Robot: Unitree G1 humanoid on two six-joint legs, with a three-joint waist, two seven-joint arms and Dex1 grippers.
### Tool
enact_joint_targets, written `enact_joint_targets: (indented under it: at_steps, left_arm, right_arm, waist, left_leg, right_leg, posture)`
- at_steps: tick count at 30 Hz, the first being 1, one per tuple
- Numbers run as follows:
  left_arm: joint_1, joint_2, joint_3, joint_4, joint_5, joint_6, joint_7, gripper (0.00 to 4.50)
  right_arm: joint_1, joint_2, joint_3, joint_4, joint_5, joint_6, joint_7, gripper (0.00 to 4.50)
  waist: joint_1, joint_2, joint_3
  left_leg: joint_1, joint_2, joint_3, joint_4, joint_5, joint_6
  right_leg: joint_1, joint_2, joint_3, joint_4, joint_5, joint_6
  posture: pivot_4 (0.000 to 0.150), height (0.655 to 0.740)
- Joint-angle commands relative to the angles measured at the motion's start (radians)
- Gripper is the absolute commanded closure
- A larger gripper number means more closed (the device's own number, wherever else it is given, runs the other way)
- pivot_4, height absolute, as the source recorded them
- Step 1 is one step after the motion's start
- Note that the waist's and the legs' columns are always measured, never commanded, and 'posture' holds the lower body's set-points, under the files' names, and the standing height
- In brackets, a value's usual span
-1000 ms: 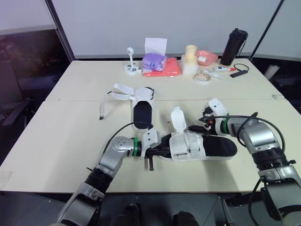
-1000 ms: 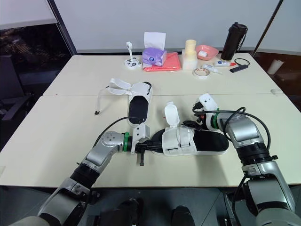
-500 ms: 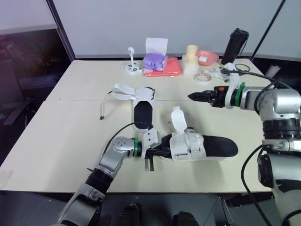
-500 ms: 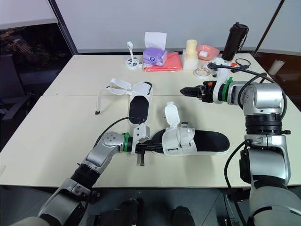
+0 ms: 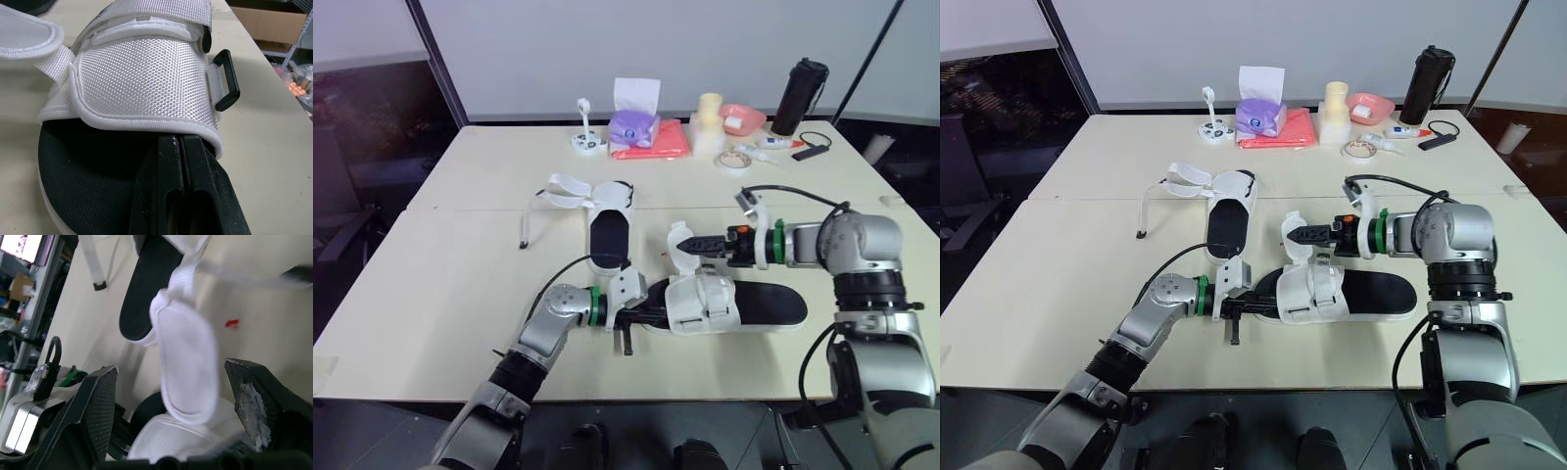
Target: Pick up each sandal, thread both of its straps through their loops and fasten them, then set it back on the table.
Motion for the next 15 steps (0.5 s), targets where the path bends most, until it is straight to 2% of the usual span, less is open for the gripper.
enact_joint_targets:
  at_steps: [1,15]
  left_arm:
    - [0.016,-0.002,-0.027,0.014,0.022,0.014,0.002,4.50]
    - [0.025,-0.002,-0.020,0.001,0.020,0.022,0.013,4.50]
  right_arm:
    - [-0.021,0.041,0.021,-0.006,0.017,-0.037,0.008,0.76]
    - [-0.171,0.126,-0.016,0.210,0.027,-0.177,0.053,0.76]
  waist:
    - [0.000,0.000,0.000]
    - [-0.002,0.000,0.000]
  left_leg:
    - [0.000,0.000,0.000,0.000,0.000,0.000]
    - [0.000,0.000,0.000,0.000,0.000,0.000]
  right_leg:
    - [0.000,0.000,0.000,0.000,0.000,0.000]
    - [0.000,0.000,0.000,0.001,0.000,0.000]
  posture:
    - [0.150,0.7400]
    - [0.150,0.7400]
